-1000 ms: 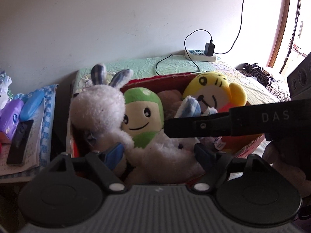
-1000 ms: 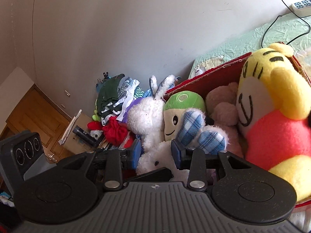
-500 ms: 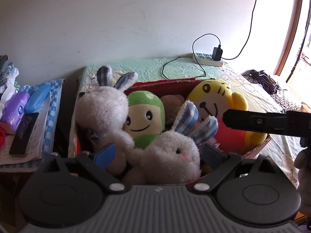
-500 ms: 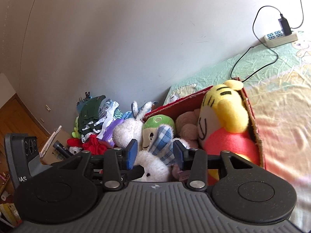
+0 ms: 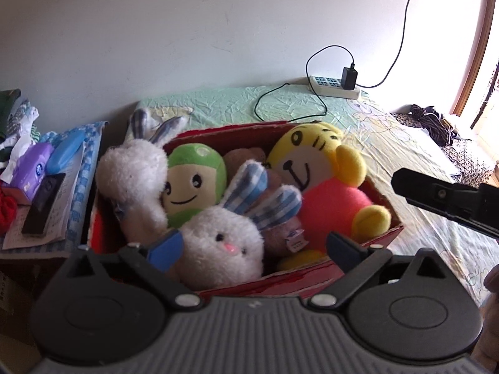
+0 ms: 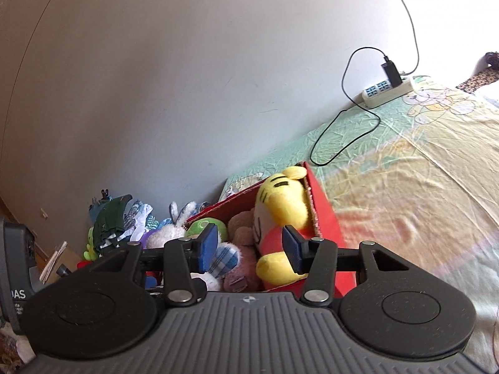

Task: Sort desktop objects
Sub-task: 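Pull the open right gripper up and away from the red box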

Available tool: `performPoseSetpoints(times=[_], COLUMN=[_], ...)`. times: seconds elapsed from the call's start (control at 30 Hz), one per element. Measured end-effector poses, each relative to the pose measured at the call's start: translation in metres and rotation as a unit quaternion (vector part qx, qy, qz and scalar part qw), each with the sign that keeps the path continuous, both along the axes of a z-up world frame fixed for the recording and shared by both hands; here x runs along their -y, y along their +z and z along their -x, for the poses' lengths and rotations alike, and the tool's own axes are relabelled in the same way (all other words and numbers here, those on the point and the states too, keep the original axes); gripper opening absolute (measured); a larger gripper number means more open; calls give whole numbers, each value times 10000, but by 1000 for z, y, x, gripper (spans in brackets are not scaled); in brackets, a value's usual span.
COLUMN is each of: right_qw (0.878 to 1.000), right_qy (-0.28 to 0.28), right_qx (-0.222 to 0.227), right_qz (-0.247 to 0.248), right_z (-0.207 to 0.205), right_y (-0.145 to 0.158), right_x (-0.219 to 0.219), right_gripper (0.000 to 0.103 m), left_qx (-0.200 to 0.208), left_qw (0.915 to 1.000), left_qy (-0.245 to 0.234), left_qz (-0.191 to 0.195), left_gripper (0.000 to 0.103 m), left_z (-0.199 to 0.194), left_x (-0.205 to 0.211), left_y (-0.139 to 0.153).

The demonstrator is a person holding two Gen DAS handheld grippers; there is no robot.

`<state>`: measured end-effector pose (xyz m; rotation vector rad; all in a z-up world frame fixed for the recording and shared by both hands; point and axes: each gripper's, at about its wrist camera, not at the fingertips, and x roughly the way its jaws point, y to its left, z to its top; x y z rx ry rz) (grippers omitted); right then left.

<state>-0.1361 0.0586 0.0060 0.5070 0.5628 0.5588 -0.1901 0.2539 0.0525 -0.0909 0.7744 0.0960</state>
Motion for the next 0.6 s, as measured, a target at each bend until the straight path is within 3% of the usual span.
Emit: performPoseSetpoints(times=[0.13,0.3,0.6], right_qw=[9994,9983,9929], right_qy=[-294,-509,-792], right_qx=[-75,-171,-577], right_qz=[151,245,671], right_z=[-2,-7,-19], right_y=[-2,-6,-19], right_x=[22,54,107], right_gripper=[50,51,51], left_qx=[37,-143,-462], left_qw=[9998,9994,9977], left_qy=[-123,-329,-347], left_qz=[-168,-11,-340], left_gripper=[99,100,102], left_z=[-5,-18,-37], left_x=[38,80,154], left_y=[7,6,-6])
